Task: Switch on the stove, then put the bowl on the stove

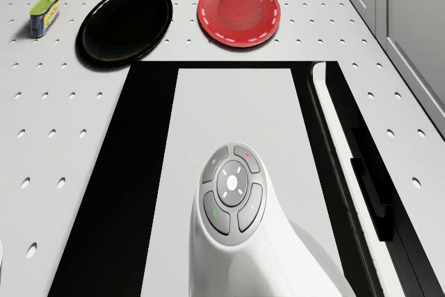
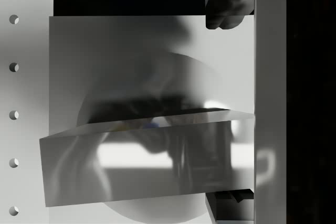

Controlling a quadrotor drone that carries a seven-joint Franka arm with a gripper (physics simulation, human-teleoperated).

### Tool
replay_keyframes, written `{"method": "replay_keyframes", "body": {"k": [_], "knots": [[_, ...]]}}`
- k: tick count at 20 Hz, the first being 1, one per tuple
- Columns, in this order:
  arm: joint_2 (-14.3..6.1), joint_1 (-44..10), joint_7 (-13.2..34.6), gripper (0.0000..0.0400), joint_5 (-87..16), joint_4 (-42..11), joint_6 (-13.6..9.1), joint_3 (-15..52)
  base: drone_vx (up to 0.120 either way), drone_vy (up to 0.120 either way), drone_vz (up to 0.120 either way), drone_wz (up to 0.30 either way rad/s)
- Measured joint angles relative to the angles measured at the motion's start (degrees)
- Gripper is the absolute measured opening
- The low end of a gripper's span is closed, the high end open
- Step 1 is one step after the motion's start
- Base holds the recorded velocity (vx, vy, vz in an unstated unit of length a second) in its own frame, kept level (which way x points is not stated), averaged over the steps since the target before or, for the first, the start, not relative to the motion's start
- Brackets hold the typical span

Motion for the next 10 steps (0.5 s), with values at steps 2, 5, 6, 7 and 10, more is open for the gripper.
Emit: {"method": "replay_keyframes", "body": {"k": [2, 5, 6, 7, 10], "knots": [[-0.08, -0.11, 0.08, 0.0400, 0.05, 0.02, 0.08, 0.03, 0.000, 0.000, 0.000, 0.000], [-0.15, -0.40, 0.36, 0.0400, 0.08, 0.04, 0.14, 0.04, 0.000, 0.000, 0.000, 0.000], [-0.08, -0.72, 0.69, 0.0400, 0.04, 0.02, 0.08, 0.02, 0.000, 0.000, 0.000, 0.000], [0.01, -1.10, 1.09, 0.0400, -0.01, 0.01, 0.00, 0.00, 0.000, 0.000, 0.000, 0.000], [0.45, -1.67, 1.11, 0.0400, -0.25, -0.02, -0.36, -0.12, 0.000, 0.000, 0.000, 0.000]]}}
